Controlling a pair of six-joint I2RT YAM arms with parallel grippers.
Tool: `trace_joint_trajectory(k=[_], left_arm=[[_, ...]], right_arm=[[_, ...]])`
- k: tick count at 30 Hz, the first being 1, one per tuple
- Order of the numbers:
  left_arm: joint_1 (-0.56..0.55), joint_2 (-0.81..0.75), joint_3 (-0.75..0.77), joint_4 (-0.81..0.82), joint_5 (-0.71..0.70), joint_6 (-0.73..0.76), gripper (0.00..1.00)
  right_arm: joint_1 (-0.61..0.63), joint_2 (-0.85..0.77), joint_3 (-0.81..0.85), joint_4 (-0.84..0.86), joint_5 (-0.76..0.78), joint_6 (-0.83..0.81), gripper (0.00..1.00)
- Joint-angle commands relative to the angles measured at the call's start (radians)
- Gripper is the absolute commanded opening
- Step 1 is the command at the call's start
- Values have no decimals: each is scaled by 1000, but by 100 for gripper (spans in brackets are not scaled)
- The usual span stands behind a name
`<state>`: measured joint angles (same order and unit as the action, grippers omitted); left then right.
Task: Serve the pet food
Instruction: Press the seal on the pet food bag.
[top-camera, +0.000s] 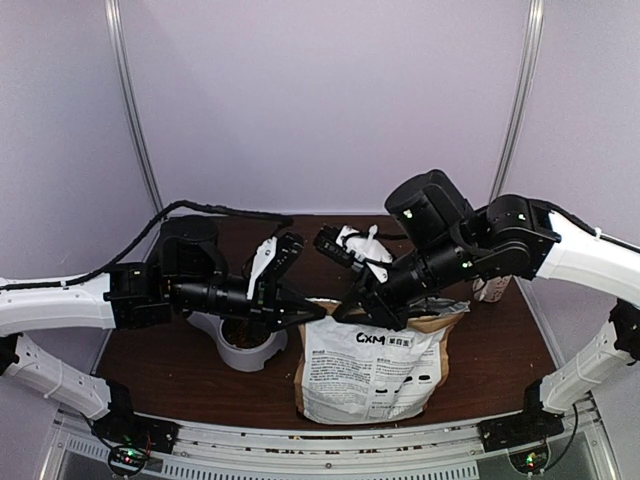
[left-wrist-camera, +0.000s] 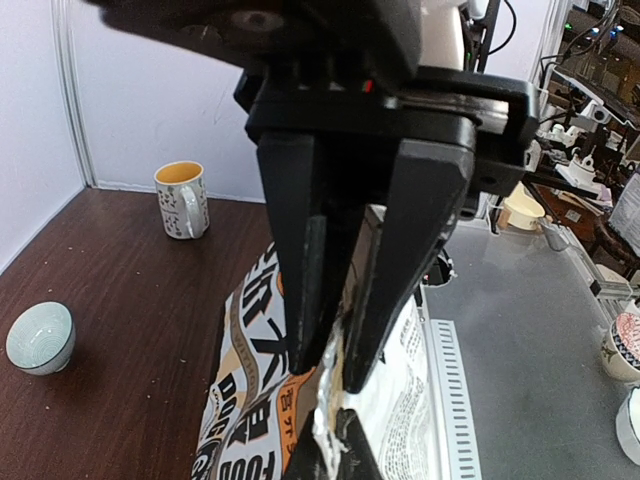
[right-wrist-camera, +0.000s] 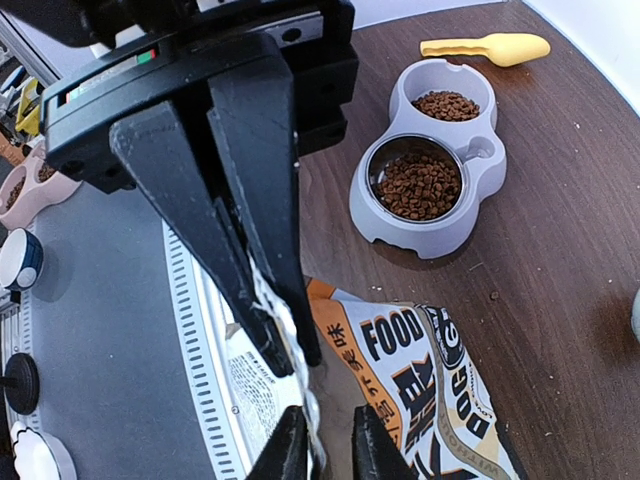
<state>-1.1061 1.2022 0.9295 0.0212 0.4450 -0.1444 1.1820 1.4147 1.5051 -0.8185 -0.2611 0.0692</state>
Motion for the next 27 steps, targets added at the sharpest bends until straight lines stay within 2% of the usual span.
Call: trace_joint_trajectory(k=[1, 4, 12, 15, 19, 22, 27], left_arm=[[-9, -10, 2, 61, -3, -4, 0], [-9, -17, -1, 61, -14, -5, 0], [-8, -49, -22, 68, -46, -6, 0], [-9, -55, -27, 71, -52, -9, 0], [-8, -59, -32, 72, -55, -11, 0], [-9, -63, -34, 71, -59, -11, 0], [-8, -74, -41, 69, -74, -8, 0]], right_arm=[[-5, -45, -17, -51, 68, -20, 17], [-5, -52, -17, -72, 85, -29, 18], [-5, -46, -7, -142, 113, -62, 29], [-5, -46, -8, -158, 143, -68, 29], [-5, -62, -5, -152, 180, -71, 17], [-4, -66, 0, -159, 208, -78, 2], [-4, -71, 11, -183, 265, -101, 0]])
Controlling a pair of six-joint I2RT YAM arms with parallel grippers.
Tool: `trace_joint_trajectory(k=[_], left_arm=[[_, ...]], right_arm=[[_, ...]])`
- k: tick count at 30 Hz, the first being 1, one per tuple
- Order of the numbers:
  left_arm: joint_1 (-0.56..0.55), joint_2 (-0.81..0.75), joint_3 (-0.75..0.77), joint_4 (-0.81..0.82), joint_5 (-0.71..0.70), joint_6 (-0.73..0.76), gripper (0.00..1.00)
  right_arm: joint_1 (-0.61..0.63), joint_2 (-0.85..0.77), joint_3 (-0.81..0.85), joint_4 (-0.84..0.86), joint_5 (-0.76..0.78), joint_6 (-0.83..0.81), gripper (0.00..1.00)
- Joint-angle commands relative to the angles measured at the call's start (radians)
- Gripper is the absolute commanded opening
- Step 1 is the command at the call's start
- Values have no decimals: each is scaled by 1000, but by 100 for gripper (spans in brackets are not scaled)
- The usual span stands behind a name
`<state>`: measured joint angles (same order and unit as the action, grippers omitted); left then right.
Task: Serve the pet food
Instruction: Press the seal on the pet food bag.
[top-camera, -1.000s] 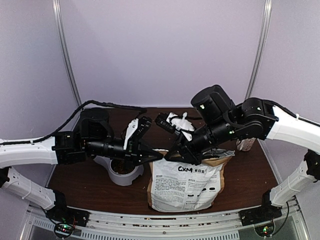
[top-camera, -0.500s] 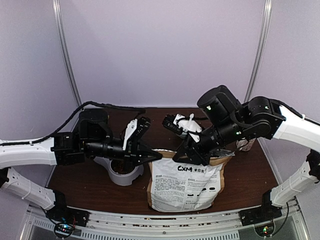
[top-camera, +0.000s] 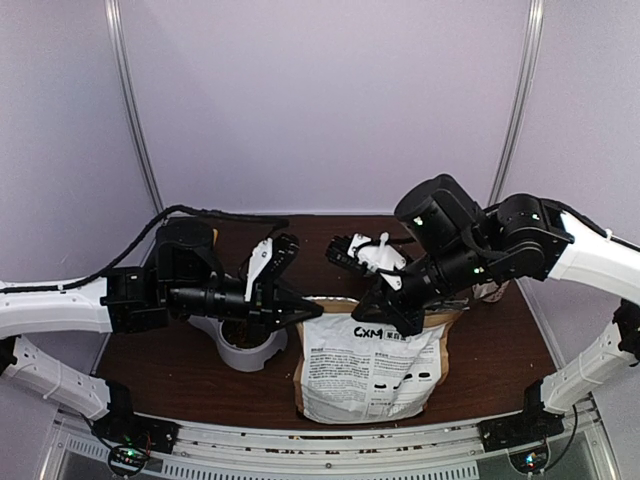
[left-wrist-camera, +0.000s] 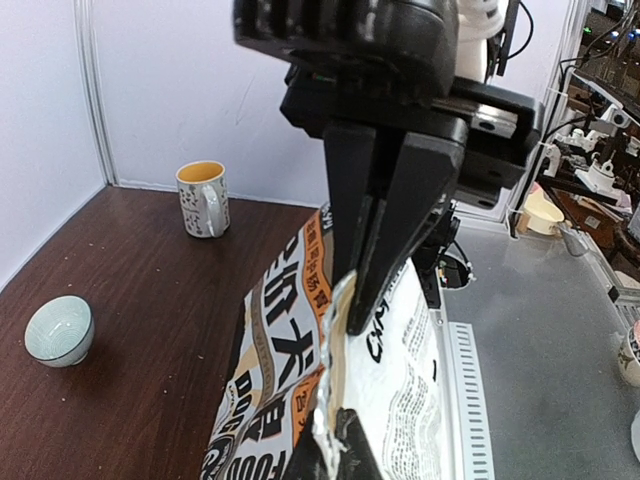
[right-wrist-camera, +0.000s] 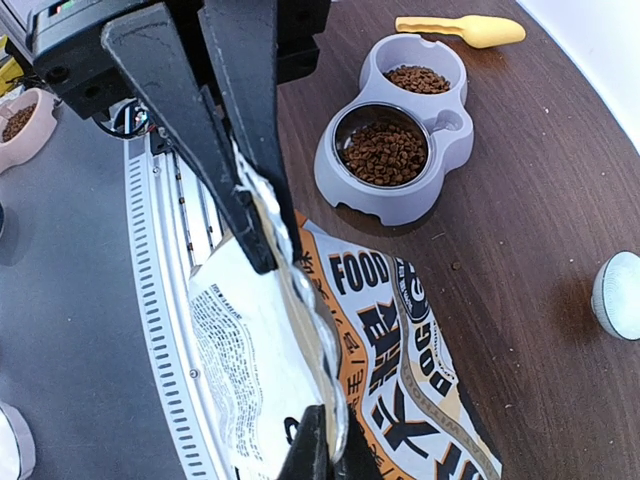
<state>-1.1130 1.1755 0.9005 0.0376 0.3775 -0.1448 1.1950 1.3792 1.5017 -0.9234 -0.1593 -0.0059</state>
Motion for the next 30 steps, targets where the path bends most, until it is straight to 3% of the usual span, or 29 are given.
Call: trace_joint_trajectory(k=[1, 5, 10, 17, 25, 28, 30], left_arm=[[-1, -53, -14, 51, -9, -7, 0], [-1, -70, -28, 52, -23, -6, 0], [-1, -80, -35, 51, -30, -6, 0], [-1, -84, -37, 51, -35, -3, 0], [-1, -87, -40, 47, -40, -1, 0], [-1, -88, -40, 47, -43, -2, 0], [-1, -89, -39, 46, -47, -1, 0]], right_arm=[[-16, -39, 17, -82, 174, -28, 0], [-16, -47, 16, -109, 225, -35, 0], [-16, -54, -1, -137, 272, -34, 13], [-17, -67, -15, -162, 300, -28, 16], [-17, -82, -33, -182, 320, -20, 16], [-16, -89, -35, -180, 315, -22, 2], [-16, -94, -37, -178, 313, -20, 0]])
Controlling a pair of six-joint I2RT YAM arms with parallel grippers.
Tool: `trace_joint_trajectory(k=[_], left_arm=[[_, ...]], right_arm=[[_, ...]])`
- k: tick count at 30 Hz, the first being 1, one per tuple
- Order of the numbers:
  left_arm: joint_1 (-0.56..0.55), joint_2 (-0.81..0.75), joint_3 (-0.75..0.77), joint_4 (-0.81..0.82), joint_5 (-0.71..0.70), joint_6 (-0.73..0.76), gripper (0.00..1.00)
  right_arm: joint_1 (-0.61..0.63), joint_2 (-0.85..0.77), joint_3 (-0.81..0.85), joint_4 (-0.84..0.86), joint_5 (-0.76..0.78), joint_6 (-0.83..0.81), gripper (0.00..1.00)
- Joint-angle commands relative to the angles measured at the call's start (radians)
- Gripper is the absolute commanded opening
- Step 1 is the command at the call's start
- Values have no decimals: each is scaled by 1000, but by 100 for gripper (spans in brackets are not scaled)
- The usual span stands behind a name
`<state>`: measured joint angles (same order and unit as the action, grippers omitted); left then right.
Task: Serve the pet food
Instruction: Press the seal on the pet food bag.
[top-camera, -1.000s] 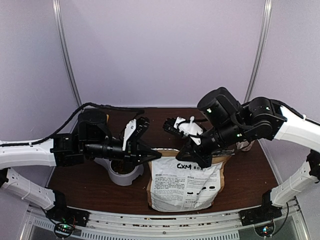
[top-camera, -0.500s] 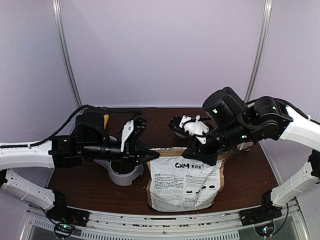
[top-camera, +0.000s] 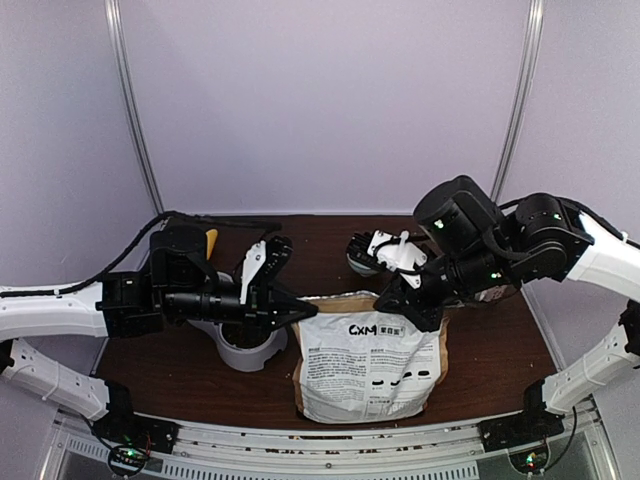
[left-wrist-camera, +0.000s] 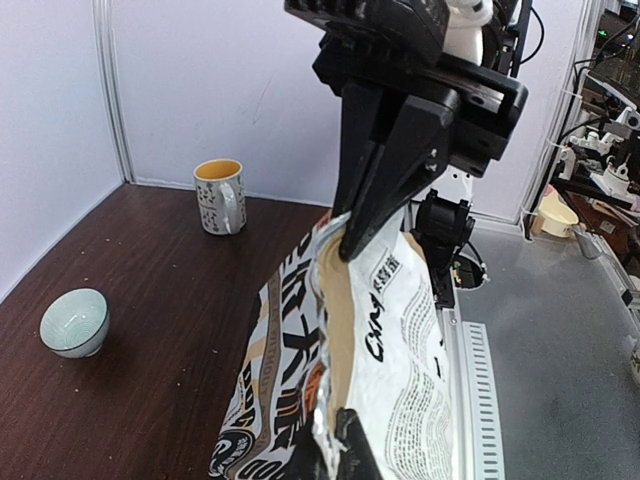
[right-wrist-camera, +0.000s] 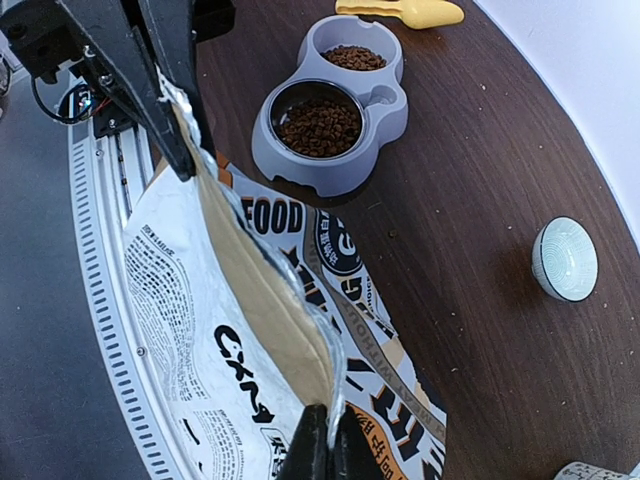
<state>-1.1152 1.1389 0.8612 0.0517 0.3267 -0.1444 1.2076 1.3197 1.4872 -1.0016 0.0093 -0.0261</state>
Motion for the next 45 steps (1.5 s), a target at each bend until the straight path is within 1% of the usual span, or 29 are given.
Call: trace_joint_trajectory(k=[1, 3, 4, 5, 6, 8, 10, 11, 13, 15, 18, 21, 24, 25, 26, 27, 28, 29, 31, 33, 35, 39, 45], left_arm=[[2, -53, 2, 30, 1, -2, 0], [2, -51, 9, 15, -6, 4, 0], [2, -44, 20, -4, -9, 10, 0], [2, -34, 40, -32, -13, 20, 0], [2, -18, 64, -70, -16, 31, 3], [-5, 26, 137, -155, -19, 56, 18], [-30, 77, 207, -228, -28, 93, 32], [-39, 101, 247, -252, -28, 104, 38], [-55, 139, 291, -276, -21, 118, 44], [-64, 163, 318, -280, -16, 127, 49], [-70, 187, 346, -291, -7, 128, 51], [-82, 215, 378, -336, -20, 135, 53], [-95, 248, 418, -412, -55, 149, 54], [-99, 256, 430, -434, -63, 151, 52], [-101, 262, 439, -450, -67, 153, 49], [-103, 265, 445, -463, -68, 154, 42], [-104, 266, 449, -471, -72, 154, 32], [-104, 264, 450, -477, -77, 154, 23], [-104, 260, 450, -487, -97, 154, 11], [-104, 250, 447, -496, -121, 150, 1], [-104, 233, 434, -495, -147, 145, 0], [-104, 190, 397, -476, -206, 130, 0], [-104, 126, 347, -428, -229, 116, 0]], right_arm=[[-29, -39, -22, -98, 142, 1, 0], [-28, -51, -21, -93, 137, 4, 1], [-29, -62, -21, -90, 133, 9, 7], [-29, -72, -22, -85, 129, 13, 15], [-30, -84, -24, -76, 124, 16, 25], [-34, -109, -35, -53, 104, 22, 42], [-48, -134, -52, -28, 65, 28, 56], [-63, -150, -69, -12, 39, 34, 61], [-100, -184, -108, 26, -18, 45, 70], [-140, -226, -148, 69, -77, 55, 76], [-186, -292, -192, 131, -157, 72, 82], [-219, -347, -223, 170, -225, 89, 84], [-251, -388, -250, 196, -278, 98, 85], [-262, -398, -259, 202, -290, 99, 86], [-271, -407, -268, 204, -304, 100, 86], [-280, -417, -276, 206, -315, 101, 86], [-288, -424, -284, 207, -325, 103, 86], [-293, -437, -290, 207, -335, 103, 89], [-298, -455, -306, 201, -352, 99, 90], [-300, -472, -322, 196, -369, 95, 90], [-299, -492, -345, 198, -384, 95, 90], [-299, -547, -415, 267, -412, 99, 90], [-299, -604, -510, 363, -404, 73, 88]])
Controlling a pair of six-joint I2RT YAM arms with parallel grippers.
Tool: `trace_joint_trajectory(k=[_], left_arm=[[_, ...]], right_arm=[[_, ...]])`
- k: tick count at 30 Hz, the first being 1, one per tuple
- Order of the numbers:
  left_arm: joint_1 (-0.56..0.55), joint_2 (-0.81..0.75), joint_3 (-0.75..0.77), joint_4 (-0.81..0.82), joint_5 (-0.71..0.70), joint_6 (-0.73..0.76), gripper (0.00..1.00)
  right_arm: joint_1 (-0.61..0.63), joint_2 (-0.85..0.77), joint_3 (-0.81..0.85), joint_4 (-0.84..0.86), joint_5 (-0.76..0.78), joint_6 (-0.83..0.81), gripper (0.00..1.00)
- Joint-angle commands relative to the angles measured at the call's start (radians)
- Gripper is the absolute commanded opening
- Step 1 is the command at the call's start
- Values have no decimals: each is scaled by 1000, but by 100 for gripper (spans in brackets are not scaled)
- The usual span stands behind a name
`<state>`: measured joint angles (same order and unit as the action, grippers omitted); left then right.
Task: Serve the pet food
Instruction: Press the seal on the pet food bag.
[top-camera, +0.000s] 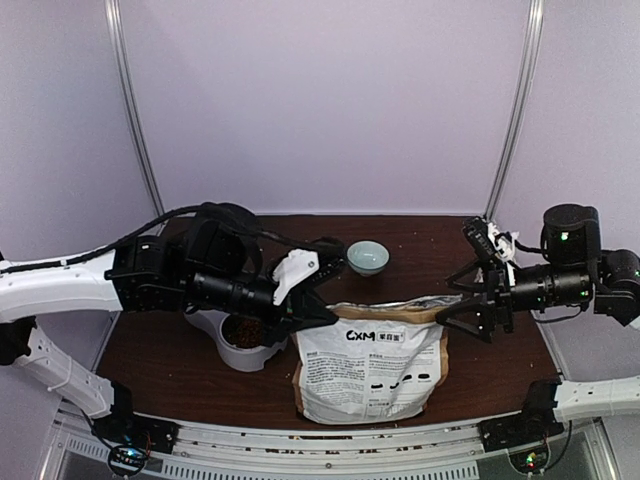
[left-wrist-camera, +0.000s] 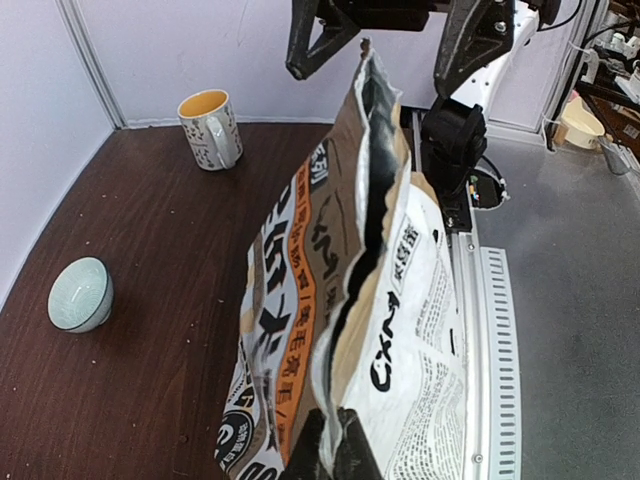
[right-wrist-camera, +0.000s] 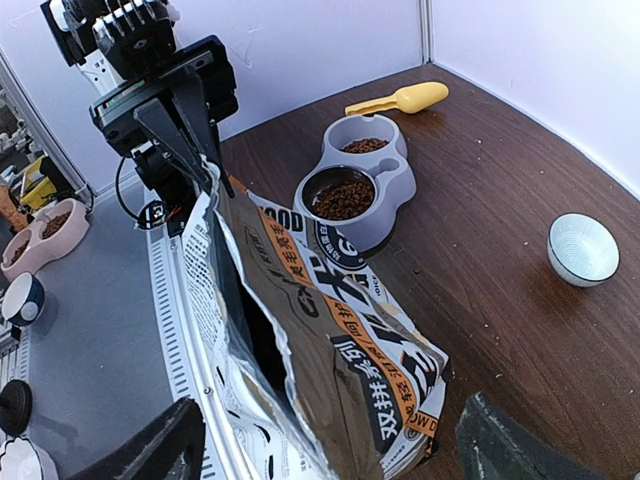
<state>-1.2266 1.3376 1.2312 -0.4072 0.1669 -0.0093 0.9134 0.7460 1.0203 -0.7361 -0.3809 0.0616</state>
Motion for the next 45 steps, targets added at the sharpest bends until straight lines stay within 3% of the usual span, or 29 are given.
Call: trace_joint_trajectory(k=[1, 12, 21, 25, 30, 32, 33, 36, 45], left_arm=[[8, -79, -27, 32, -72, -19, 0], [7, -98, -39, 44, -85, -21, 0], [7, -101, -44, 45, -85, -24, 0], [7, -97, -40, 44, -82, -26, 0], [7, -90, -16, 37, -91, -27, 0], [7, -73, 13, 23, -92, -26, 16], [7, -56, 36, 4, -96, -26, 23], [1, 23, 158, -98, -106, -25, 43], [-96, 293, 560, -238, -114, 1, 74]], right_arm=[[-5, -37, -58, 113, -11, -20, 88], [-5, -85, -241, 297, 7, -46, 81], [-5, -112, -321, 423, 47, -43, 68], [-5, -122, -342, 457, 54, -40, 53], [-5, -99, -304, 411, 8, -49, 18], [-5, -90, -288, 392, -4, -51, 2], [-5, -91, -281, 385, -8, -51, 0], [-5, -100, -268, 380, -23, -45, 0], [-2, -108, -192, 333, -72, -4, 0]])
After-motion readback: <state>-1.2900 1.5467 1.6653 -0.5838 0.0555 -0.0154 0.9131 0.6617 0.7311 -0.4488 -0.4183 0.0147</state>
